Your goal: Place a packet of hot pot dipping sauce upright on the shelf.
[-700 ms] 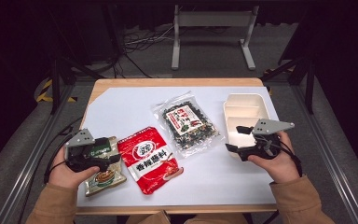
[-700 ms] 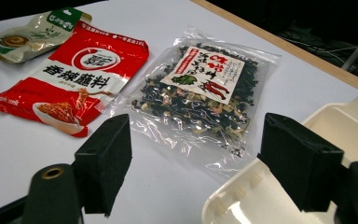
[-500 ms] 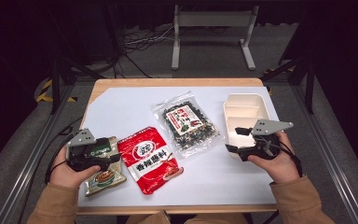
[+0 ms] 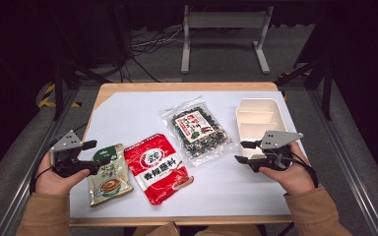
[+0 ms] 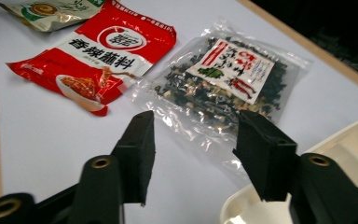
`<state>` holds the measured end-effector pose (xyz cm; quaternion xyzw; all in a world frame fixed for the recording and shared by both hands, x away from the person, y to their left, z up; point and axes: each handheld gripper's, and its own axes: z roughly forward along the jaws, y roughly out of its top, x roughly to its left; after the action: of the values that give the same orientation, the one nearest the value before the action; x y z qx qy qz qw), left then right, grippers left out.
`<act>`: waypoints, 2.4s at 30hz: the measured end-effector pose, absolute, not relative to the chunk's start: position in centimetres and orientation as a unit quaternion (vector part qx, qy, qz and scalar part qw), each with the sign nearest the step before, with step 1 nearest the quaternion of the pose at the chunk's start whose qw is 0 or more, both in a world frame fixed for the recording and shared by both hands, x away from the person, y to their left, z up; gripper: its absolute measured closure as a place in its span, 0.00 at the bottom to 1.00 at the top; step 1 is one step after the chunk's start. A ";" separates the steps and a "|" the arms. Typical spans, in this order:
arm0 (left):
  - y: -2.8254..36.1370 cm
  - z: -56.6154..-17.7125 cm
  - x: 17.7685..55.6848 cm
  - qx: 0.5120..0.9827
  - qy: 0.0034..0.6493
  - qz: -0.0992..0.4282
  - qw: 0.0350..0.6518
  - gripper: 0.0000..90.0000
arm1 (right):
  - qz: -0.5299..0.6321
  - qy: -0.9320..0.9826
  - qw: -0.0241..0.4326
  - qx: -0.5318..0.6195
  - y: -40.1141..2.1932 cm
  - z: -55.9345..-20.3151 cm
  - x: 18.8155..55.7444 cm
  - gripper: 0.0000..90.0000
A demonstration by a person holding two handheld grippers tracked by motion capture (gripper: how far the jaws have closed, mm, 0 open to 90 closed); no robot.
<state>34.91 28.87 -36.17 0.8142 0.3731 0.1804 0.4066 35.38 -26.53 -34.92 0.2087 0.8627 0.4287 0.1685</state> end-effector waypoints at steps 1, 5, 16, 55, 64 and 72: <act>29.2 -36.3 34.9 0.810 0.384 0.184 0.404 0.25 | 0.428 0.863 0.161 0.213 -26.5 -35.0 35.3 0.55; 29.8 -36.4 35.2 0.803 0.395 0.195 0.402 0.22 | 0.430 0.861 0.150 0.226 -26.6 -35.0 35.2 0.54; 30.7 -38.1 36.0 0.788 0.433 0.200 0.390 0.19 | 0.419 0.865 0.162 0.221 -26.5 -35.0 35.1 0.53; 31.9 -44.9 38.8 0.812 0.462 0.103 0.341 0.25 | 0.402 0.877 0.143 0.221 -25.7 -36.2 35.5 0.50; 31.1 -44.7 38.5 0.824 0.455 0.129 0.311 0.37 | 0.407 0.878 0.134 0.213 -25.4 -36.3 35.5 0.50; 30.5 -44.4 38.1 0.834 0.441 0.132 0.304 0.69 | 0.407 0.878 0.136 0.212 -25.4 -36.3 35.4 0.50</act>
<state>38.12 30.49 -44.44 0.8340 0.4410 0.1322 0.3043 35.44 -25.37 -36.31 0.2121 0.8779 0.4073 0.1355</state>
